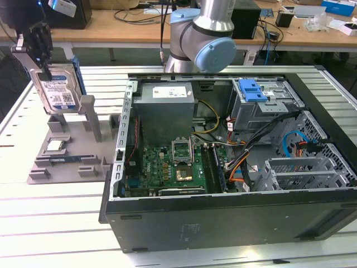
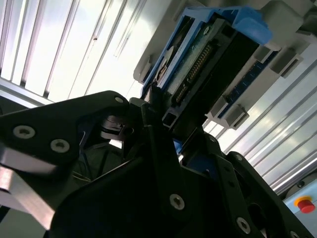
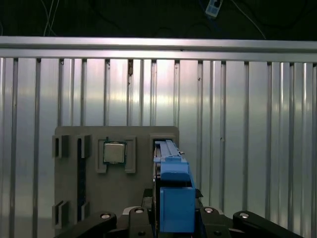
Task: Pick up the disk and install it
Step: 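Pick up the disk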
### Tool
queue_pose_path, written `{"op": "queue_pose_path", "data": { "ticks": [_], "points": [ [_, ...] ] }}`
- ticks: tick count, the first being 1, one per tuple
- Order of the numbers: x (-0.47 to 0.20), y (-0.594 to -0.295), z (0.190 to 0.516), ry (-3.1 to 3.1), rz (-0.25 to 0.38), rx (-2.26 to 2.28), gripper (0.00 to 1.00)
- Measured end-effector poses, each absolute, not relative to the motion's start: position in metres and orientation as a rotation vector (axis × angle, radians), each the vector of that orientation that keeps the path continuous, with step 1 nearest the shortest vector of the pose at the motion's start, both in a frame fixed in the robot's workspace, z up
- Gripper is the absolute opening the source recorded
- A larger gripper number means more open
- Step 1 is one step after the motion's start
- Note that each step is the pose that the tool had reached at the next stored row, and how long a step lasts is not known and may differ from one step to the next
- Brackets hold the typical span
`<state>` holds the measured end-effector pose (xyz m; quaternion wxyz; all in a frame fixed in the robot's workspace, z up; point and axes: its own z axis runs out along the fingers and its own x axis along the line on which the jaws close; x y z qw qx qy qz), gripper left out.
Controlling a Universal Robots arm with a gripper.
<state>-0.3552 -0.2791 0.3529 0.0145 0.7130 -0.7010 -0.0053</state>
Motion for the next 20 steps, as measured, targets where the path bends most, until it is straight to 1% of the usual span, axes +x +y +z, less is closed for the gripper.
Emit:
{"op": "queue_pose_path", "data": {
  "ticks": [5, 20],
  "points": [
    [-0.355, -0.278, 0.368, -2.182, -0.017, 2.219, 0.37],
    [-0.355, -0.276, 0.393, -2.182, -0.016, 2.219, 0.37]
  ]
}}
